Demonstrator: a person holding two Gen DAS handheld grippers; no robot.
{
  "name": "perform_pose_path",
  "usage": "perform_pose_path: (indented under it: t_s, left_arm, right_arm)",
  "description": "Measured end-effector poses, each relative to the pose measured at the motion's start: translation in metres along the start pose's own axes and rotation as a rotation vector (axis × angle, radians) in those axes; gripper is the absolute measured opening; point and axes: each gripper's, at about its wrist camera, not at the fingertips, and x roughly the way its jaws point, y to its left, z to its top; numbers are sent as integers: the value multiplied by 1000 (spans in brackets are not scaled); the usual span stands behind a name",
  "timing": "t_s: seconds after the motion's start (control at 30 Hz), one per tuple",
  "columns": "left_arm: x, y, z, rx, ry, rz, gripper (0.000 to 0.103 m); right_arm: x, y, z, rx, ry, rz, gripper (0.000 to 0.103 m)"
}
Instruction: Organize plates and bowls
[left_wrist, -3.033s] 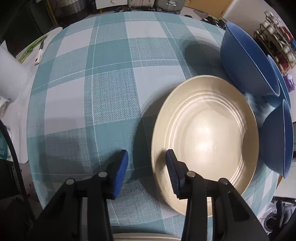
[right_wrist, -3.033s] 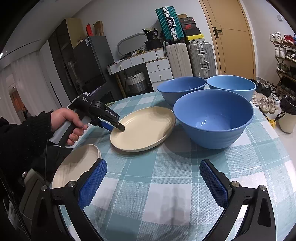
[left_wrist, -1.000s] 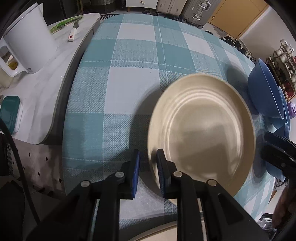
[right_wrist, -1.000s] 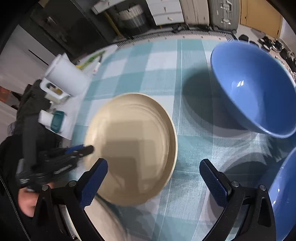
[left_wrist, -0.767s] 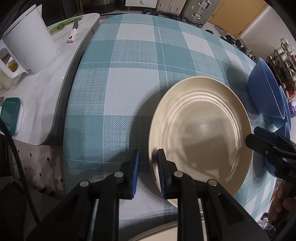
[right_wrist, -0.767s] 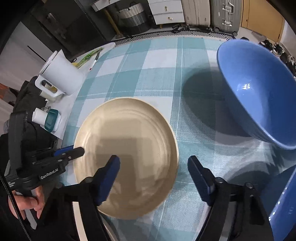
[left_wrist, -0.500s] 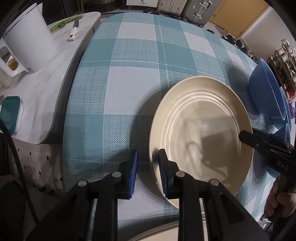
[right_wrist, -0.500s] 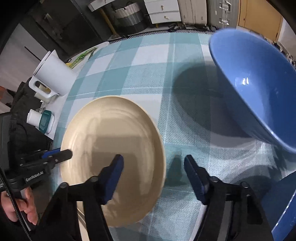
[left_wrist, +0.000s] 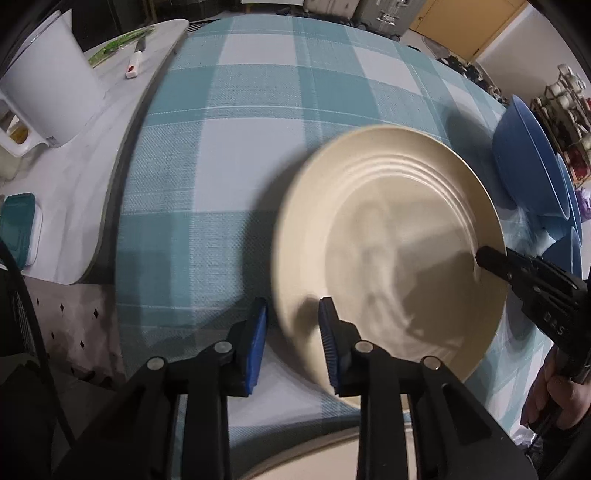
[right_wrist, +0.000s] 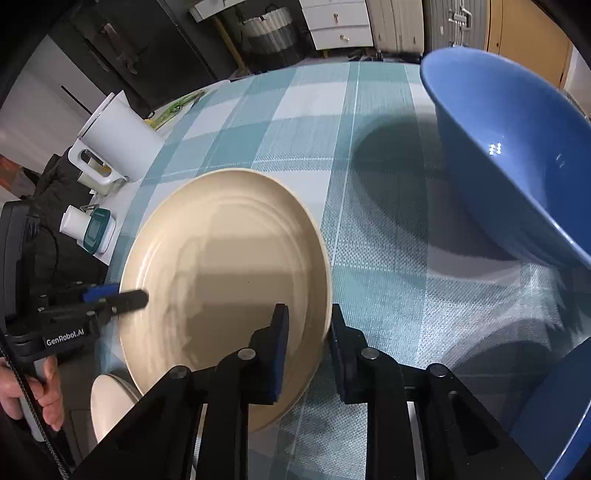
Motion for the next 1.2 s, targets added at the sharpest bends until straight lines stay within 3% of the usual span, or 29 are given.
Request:
perform_pose_path:
  t_s: [0.1, 0.23, 0.63, 0.93, 1.2]
  left_arm:
    - [-5, -6, 1, 16, -5, 29, 25]
    - [-11, 1, 4, -23, -1, -22, 25]
    - [-36, -5, -7, -10, -30, 14, 25]
    - [-72, -12, -37, 2, -115, 72, 25]
    - [-89, -10, -69, 0, -143, 112, 25]
  right_arm:
    - [-6, 5, 3, -16, -9, -21, 11]
    - [-13, 4, 8, -11, -17, -26, 11]
    - [-38, 17, 9, -43, -50, -20, 11]
    - [-71, 34, -7, -58, -96, -2, 11]
    - [-95, 53, -31, -86, -133, 33, 11]
